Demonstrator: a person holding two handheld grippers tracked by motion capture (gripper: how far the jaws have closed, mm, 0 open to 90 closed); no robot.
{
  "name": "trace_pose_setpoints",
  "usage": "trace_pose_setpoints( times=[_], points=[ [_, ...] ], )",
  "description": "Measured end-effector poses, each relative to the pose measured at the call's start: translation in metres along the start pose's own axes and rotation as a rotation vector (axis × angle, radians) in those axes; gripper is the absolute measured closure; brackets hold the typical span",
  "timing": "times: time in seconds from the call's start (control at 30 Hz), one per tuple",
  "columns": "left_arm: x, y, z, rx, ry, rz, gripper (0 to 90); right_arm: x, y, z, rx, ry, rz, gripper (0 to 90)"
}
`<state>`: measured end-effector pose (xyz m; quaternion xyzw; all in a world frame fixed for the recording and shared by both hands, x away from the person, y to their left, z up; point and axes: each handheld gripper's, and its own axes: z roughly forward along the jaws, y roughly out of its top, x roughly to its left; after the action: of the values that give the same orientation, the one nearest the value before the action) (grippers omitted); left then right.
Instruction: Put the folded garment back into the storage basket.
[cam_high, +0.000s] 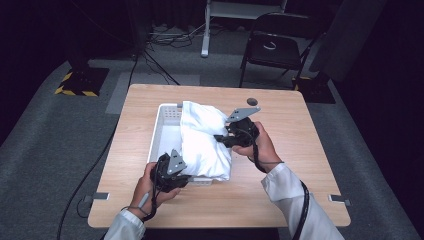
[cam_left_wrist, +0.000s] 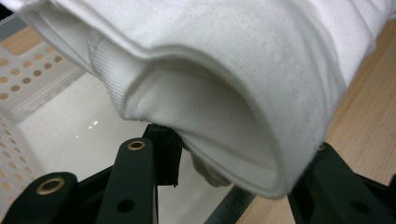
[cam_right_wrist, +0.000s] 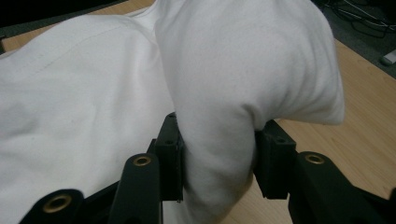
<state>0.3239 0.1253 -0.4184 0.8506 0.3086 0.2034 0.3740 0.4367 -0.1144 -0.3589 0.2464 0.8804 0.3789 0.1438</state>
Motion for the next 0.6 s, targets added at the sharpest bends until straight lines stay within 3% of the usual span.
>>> trace_pose_setpoints(
  times=[0.6],
  points=[
    [0.018, -0.01, -0.007, 0.022, 0.049, -0.039, 57.6, 0.008, 0.02, 0.02, 0.009, -0.002, -0.017, 59.2]
  ],
)
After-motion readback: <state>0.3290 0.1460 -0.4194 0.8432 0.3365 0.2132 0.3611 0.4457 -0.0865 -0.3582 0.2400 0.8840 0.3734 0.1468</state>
